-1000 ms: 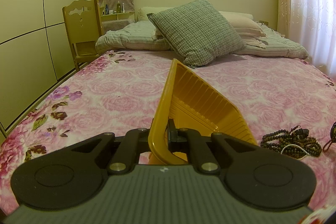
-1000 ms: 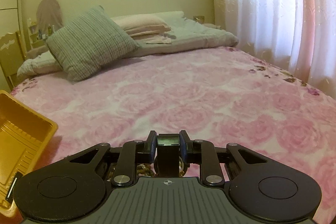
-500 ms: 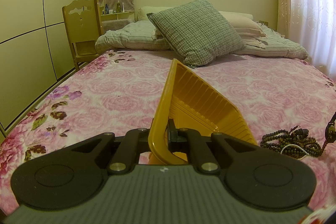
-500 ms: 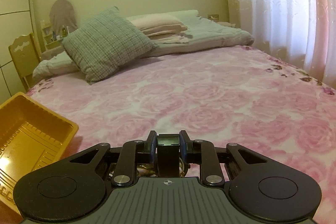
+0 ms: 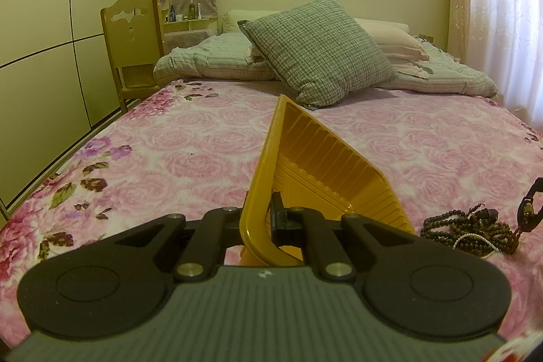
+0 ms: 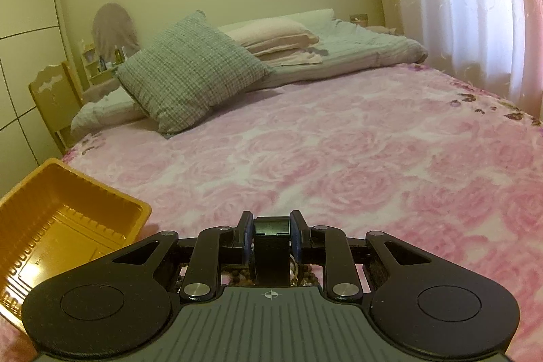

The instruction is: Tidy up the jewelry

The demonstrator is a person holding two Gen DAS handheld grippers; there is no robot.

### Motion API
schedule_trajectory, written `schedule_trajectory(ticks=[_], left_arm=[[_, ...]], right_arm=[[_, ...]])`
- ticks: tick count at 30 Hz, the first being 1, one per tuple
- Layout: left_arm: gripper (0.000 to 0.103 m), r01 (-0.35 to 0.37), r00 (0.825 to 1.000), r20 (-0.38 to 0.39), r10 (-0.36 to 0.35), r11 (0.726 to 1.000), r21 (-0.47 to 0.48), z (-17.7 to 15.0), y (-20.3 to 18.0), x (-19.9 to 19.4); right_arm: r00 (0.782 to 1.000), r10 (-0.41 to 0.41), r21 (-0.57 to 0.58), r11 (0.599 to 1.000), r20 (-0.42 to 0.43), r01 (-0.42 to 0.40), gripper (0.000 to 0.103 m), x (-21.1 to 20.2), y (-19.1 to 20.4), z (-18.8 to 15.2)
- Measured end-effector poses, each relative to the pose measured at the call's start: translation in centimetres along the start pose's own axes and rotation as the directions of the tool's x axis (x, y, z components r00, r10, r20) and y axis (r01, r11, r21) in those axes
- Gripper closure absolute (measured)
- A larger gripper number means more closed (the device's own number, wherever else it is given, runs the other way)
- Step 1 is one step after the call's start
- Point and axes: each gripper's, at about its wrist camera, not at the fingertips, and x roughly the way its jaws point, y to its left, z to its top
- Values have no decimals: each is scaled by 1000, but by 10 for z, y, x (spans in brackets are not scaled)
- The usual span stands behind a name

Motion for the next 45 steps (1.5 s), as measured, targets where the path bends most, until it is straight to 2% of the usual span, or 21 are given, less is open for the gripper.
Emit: schedule_trajectory(ticks=[3,5,7,10,13,14,15,16,17,20,22,26,27,29,30,31,40,41,42,43,45], left_arm=[[96,0,1000,0,0,1000,0,0,0,0],[97,0,1000,-1,0,1000,0,0,0,0],[97,0,1000,-2,0,1000,-1,0,-1,0],[96,1,1000,-2,-1,1000,-1,0,0,0],[96,0,1000,-2,0,1000,2,1,0,0],[96,0,1000,-2,0,1000,1,1,0,0],[96,0,1000,-2,0,1000,2,1,-1,0],[96,0,1000,-2,0,1000,2,1,-1,0],[96,0,1000,-3,0,1000,2,1,-1,0],[96,0,1000,-2,0,1000,2,1,-1,0],[97,0,1000,-2,0,1000,4,1,-1,0],[97,0,1000,-2,0,1000,4,2,-1,0],[97,0,1000,-2,0,1000,6,2,-1,0],[97,1,1000,-1,-1,1000,7,3,-1,0],[97,1,1000,-1,-1,1000,8,3,-1,0],[97,1,1000,-1,-1,1000,8,3,-2,0],[96,1,1000,0,-1,1000,16,4,-1,0],[97,1,1000,0,-1,1000,18,4,-1,0],[97,2,1000,-1,-2,1000,19,5,-1,0],[97,2,1000,0,-2,1000,18,5,-1,0],[96,1,1000,0,-1,1000,19,5,-1,0]], right_arm=[[998,-58,-116,992,-26,54,80,7,9,-5],[996,-63,-106,993,-61,56,80,12,4,-11],[988,-144,-209,970,-64,127,80,15,8,-21],[981,-167,-201,969,-95,145,80,17,-3,-33],[974,-210,-222,957,-86,187,81,15,-14,-42],[970,-230,-239,949,-75,206,84,14,-16,-43],[967,-247,-255,940,-60,225,97,12,-18,-44],[961,-275,-286,924,-34,254,103,10,-19,-45],[960,-281,-293,919,-19,263,103,7,-22,-45],[966,-255,-214,947,-49,239,103,4,-38,-40],[969,-246,-223,946,-29,233,103,0,-39,-37],[987,-152,-195,971,-52,139,102,-4,-36,-39],[988,-143,-204,971,-66,127,98,-3,-33,-42],[986,-140,-242,964,-95,114,80,1,-25,-52],[984,-145,-261,959,-104,113,62,3,-23,-57],[983,-147,-269,956,-107,114,57,5,-21,-62],[979,-153,-300,948,-137,106,58,23,-26,-77],[978,-156,-293,950,-135,111,60,23,-27,-76],[978,-158,-290,950,-135,114,72,23,-27,-75],[978,-160,-287,951,-135,116,79,21,-27,-74],[978,-162,-286,951,-131,119,81,18,-27,-73]])
